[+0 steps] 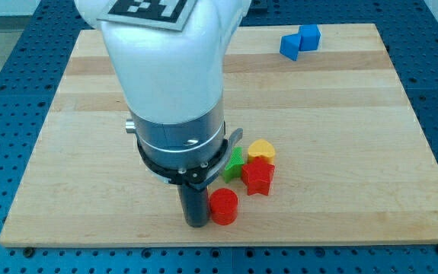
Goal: Separate the red blocks
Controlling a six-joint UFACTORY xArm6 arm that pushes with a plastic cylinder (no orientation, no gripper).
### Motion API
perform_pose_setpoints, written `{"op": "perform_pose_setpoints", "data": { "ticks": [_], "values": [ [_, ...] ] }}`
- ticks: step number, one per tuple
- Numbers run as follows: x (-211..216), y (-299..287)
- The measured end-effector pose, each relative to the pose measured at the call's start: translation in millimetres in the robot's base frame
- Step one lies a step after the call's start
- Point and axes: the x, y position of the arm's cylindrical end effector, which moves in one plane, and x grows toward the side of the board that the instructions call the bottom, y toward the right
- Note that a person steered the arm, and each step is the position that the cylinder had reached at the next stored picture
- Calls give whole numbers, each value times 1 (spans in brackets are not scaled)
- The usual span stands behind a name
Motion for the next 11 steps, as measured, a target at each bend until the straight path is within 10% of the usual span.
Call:
{"op": "perform_pose_setpoints", "data": {
  "ticks": [6, 11],
  "values": [
    [-31, 126],
    [2, -7]
  ]
}}
